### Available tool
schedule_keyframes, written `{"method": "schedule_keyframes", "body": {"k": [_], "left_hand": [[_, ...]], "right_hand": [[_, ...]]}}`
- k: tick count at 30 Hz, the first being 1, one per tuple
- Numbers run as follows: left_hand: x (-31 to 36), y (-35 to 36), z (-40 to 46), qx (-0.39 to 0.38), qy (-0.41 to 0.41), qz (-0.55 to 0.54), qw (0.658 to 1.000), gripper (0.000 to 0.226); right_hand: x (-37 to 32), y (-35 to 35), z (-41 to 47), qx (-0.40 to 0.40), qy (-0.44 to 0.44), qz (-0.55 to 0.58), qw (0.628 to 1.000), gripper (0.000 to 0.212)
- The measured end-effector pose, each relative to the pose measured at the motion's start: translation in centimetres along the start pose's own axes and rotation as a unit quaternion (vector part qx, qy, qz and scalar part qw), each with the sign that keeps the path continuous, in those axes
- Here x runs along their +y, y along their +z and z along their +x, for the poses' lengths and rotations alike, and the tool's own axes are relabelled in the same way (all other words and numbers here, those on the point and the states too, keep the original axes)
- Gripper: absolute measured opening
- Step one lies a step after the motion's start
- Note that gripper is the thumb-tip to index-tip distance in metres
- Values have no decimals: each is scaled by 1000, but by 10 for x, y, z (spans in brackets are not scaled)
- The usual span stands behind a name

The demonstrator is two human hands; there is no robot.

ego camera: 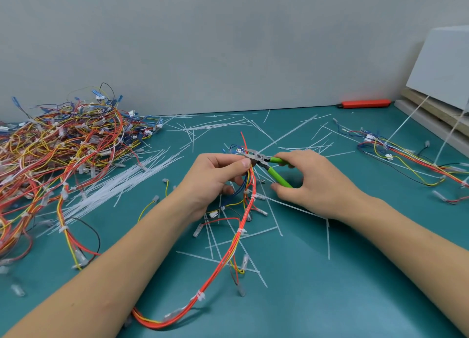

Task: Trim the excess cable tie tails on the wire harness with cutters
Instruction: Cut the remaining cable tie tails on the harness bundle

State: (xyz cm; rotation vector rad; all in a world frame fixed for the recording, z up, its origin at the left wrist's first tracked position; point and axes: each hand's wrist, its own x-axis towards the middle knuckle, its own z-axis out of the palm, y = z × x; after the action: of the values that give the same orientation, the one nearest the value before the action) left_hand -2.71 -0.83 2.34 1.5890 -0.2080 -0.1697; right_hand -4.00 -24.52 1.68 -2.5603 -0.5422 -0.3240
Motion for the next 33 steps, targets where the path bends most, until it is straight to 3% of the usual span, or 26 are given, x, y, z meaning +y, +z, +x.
{"method": "schedule_keyframes", "body": {"k": [4,9,13,17,20,23,26,29,33], "left_hand": [[0,0,1,-3,-1,4,1000,15],[-2,-1,2,-1,-8,-2,1000,15],[-1,-1,1,-3,-6,-5,1000,15],[-1,1,0,1,-11,-1,1000,15],[0,2,0,-1,-16,1,1000,16],[0,2,0,-1,-18,1,1000,17],[0,1,0,4,-20,-6,1000,17],[1,2,-1,-2,-13,-7,1000,14],[2,3,-1,1,-11,-7,1000,13]], "right_hand": [[-1,-2,0,5,-6,-4,1000,61],[4,-1,1,5,43,15,999,17],[2,-2,0,16,32,14,999,20],[-2,-1,0,-8,12,8,1000,44],[-1,-2,0,-3,3,7,1000,50],[-1,-2,0,-2,9,10,1000,46],[1,-1,1,-1,43,37,998,22],[1,1,0,17,53,18,998,31],[-4,-1,0,4,42,33,999,23]]}}
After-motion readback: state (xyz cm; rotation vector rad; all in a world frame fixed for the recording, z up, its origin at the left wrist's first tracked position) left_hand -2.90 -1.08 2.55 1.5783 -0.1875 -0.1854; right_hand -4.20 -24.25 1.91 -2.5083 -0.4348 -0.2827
